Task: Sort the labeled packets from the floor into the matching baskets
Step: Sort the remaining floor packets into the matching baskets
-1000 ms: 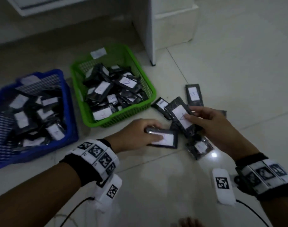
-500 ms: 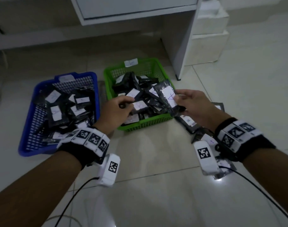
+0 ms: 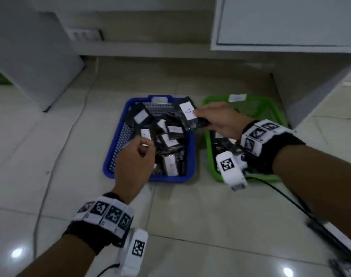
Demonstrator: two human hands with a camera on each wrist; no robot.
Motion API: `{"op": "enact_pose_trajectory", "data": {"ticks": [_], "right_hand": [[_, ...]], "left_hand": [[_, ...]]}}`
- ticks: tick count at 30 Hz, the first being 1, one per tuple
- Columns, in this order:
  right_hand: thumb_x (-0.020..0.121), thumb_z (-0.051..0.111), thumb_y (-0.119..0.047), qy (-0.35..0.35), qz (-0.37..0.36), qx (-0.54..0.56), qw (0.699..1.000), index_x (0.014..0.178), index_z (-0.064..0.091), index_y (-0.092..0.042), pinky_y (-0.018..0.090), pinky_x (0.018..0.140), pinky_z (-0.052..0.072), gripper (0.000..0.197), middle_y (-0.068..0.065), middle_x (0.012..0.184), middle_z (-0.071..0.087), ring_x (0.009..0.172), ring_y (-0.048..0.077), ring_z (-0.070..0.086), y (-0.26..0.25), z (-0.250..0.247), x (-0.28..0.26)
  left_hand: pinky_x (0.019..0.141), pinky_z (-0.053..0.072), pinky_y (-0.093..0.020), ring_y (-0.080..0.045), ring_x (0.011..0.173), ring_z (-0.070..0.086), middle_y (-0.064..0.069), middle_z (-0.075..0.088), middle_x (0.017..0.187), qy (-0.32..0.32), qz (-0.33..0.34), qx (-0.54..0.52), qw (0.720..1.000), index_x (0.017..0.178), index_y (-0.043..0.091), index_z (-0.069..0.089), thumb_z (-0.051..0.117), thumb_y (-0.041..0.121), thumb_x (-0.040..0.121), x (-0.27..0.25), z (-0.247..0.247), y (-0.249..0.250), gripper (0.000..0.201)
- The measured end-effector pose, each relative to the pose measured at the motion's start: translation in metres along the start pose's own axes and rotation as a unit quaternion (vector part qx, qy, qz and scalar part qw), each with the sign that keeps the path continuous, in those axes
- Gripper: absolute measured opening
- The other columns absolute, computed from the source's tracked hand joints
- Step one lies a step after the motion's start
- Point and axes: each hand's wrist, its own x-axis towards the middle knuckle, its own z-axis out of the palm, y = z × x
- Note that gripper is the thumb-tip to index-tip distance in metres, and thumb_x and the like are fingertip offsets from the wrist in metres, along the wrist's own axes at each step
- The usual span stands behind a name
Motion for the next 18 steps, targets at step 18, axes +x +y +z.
{"op": "enact_pose_trajectory", "data": {"ticks": [18], "right_hand": [[0.088,0.056,-0.006,-0.028,-0.126,-0.347,0.929,0.113,0.069,-0.008,0.026,0.093,0.046,0.028,0.011,0.117,0.067,0.111,0.025,0.06,0.01,0.017,0.018]], "left_hand": [[0.066,0.056,-0.039,-0.017,0.076,0.063,0.009,0.064,0.077,-0.102,0.156,0.133,0.974,0.094,0.031,0.058,0.062,0.043,0.081,0.067,0.042,0.077,0.018]]}}
